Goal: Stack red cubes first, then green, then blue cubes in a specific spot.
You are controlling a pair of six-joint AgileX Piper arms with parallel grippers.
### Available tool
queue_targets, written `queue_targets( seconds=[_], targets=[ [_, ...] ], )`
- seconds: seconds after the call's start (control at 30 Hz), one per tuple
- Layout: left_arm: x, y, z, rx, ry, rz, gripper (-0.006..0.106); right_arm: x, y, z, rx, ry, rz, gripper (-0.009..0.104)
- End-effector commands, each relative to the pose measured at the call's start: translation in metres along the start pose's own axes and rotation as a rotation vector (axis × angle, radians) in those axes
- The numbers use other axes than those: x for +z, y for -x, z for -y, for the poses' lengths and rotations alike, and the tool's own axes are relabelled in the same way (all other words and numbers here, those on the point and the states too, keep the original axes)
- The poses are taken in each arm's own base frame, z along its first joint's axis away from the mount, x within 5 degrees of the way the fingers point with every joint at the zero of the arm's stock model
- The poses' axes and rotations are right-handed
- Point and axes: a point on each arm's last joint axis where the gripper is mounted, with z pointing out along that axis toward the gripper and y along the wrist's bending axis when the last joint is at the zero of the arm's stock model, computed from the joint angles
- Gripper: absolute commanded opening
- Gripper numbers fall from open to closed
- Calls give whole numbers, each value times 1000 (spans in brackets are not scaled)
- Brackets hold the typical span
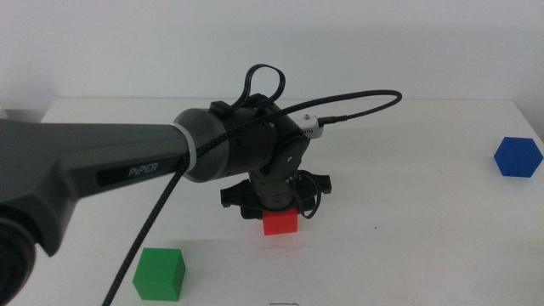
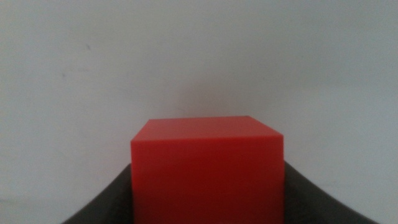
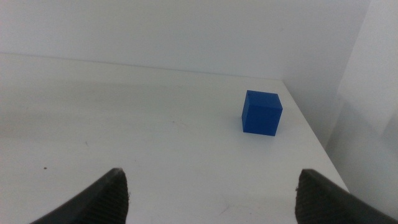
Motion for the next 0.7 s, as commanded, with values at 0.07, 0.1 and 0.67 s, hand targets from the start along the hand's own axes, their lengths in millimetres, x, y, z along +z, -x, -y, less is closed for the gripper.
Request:
queue_targets(
  seconds=[0.07,0.1,0.67],
  targets=[
    [-24,8,8,-43,-88,50,-2,-3,15,1,-19,-4,112,94],
    [-24,7,8,-46,-87,47,-2,-3,15,1,-19,-4,112,94],
    [-11,2,8,-9,-60,-3,-2,-3,15,1,-19,-4,112,94]
  ],
)
